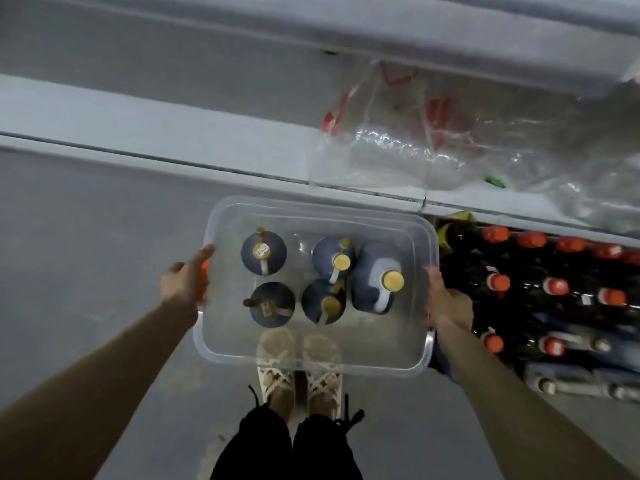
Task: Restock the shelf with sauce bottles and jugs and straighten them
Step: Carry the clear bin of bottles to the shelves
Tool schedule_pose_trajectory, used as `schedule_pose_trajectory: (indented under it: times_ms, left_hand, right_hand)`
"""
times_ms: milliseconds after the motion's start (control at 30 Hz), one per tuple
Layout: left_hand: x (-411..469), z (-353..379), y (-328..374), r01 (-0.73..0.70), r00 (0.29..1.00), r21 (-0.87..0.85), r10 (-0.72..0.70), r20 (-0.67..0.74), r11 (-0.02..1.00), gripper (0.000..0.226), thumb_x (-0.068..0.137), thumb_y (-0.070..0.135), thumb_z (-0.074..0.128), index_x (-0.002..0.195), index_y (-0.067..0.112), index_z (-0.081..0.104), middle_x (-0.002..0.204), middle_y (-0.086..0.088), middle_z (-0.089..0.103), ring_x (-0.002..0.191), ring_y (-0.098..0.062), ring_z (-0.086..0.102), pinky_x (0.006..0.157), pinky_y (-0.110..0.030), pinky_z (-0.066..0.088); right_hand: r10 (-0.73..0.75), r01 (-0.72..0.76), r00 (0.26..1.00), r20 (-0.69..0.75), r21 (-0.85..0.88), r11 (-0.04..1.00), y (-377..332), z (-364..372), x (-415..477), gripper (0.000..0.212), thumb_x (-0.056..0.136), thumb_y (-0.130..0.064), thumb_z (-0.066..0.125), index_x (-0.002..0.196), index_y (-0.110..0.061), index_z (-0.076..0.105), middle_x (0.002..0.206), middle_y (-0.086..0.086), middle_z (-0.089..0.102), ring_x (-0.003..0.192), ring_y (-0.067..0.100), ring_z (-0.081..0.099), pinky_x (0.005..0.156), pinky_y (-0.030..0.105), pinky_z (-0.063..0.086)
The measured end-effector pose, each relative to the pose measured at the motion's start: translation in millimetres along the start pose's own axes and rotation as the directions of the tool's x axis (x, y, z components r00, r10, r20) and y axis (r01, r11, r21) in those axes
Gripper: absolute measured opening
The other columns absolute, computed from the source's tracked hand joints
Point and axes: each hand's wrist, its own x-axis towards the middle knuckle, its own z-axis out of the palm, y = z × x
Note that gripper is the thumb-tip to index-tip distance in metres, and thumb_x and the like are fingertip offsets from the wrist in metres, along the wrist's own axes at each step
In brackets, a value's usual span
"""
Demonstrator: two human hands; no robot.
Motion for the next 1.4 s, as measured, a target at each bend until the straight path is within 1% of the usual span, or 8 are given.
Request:
schedule_pose_trajectory:
  times_ms: [333,433,567,833,1000,1133,1267,1400]
  left_hand:
    - [109,69,-40,-0.015,0.995,0.101,0.005,0.096,0.995,0.029,0.085,0.038,0.068,0.080,0.015,0.051,0.079,-0.010,0.054,0.070,-0.021,0.052,0.077,-0.039,0.047]
    - [123,80,-41,-0.030,0.996,0.110,0.021,0.087,0.993,0.030,0.084,0.038,0.070,0.080,0.015,0.052,0.078,-0.009,0.055,0.067,-0.020,0.052,0.068,-0.035,0.047]
    - [129,85,-42,-0.046,0.995,0.122,0.035,0.090,0.992,0.032,0.084,0.040,0.070,0.079,0.014,0.051,0.074,-0.009,0.053,0.063,-0.019,0.050,0.058,-0.032,0.044]
    - [122,85,-42,-0.079,0.992,0.188,0.059,0.110,0.979,0.030,0.089,0.040,0.064,0.082,0.012,0.055,0.077,-0.007,0.057,0.068,-0.018,0.054,0.074,-0.040,0.049]
    - [106,81,-48,-0.134,0.987,0.176,0.115,0.112,0.975,0.025,0.095,0.027,0.057,0.108,0.007,0.062,0.089,-0.007,0.061,0.077,-0.018,0.057,0.079,-0.035,0.046]
    - [86,71,-51,-0.157,0.982,0.172,0.136,0.128,0.972,0.027,0.095,0.024,0.056,0.114,0.006,0.064,0.101,-0.012,0.063,0.083,-0.019,0.057,0.080,-0.032,0.044]
    - [56,62,-58,-0.206,0.970,0.236,0.167,0.174,0.950,0.023,0.093,0.029,0.059,0.108,0.014,0.067,0.105,-0.011,0.065,0.098,-0.025,0.058,0.090,-0.038,0.046]
    - [20,64,-64,-0.229,0.937,0.232,0.150,0.316,0.945,0.008,0.094,0.026,0.057,0.093,0.022,0.064,0.099,-0.003,0.065,0.100,-0.021,0.059,0.094,-0.038,0.046]
  right_hand:
    - [0.058,-0.057,0.998,-0.036,0.023,0.998,32,86,96,0.063,0.085,-0.060,0.057,0.111,-0.004,0.066,0.103,0.015,0.064,0.088,0.030,0.055,0.078,0.035,0.043]
    - [0.053,-0.051,0.997,-0.050,0.041,0.998,32,98,110,0.067,0.083,-0.064,0.057,0.113,-0.005,0.067,0.109,0.017,0.065,0.098,0.036,0.060,0.087,0.041,0.049]
    - [0.057,-0.055,0.997,-0.052,0.041,0.998,40,105,116,0.066,0.083,-0.064,0.057,0.114,-0.006,0.066,0.105,0.014,0.063,0.094,0.032,0.059,0.086,0.040,0.048]
    - [0.020,-0.020,1.000,0.001,0.003,1.000,43,104,113,0.072,0.086,-0.069,0.048,0.116,-0.006,0.065,0.116,0.018,0.062,0.106,0.036,0.058,0.096,0.047,0.047]
    - [-0.032,0.035,0.997,0.065,-0.039,0.999,47,96,106,0.062,0.091,-0.065,0.041,0.115,-0.013,0.065,0.112,0.015,0.061,0.104,0.034,0.057,0.095,0.045,0.045]
    - [-0.082,0.083,0.993,0.089,-0.008,0.997,47,89,89,0.054,0.093,-0.060,0.045,0.126,-0.020,0.060,0.122,0.012,0.061,0.114,0.033,0.055,0.098,0.044,0.043]
    - [-0.103,0.101,0.994,0.038,0.044,0.994,48,83,63,0.049,0.093,-0.054,0.049,0.127,-0.020,0.059,0.122,0.011,0.062,0.115,0.034,0.055,0.098,0.041,0.042]
    - [-0.138,0.132,0.990,0.031,0.153,0.979,52,85,28,0.039,0.093,-0.045,0.056,0.114,-0.012,0.063,0.107,0.011,0.066,0.099,0.028,0.059,0.080,0.030,0.039]
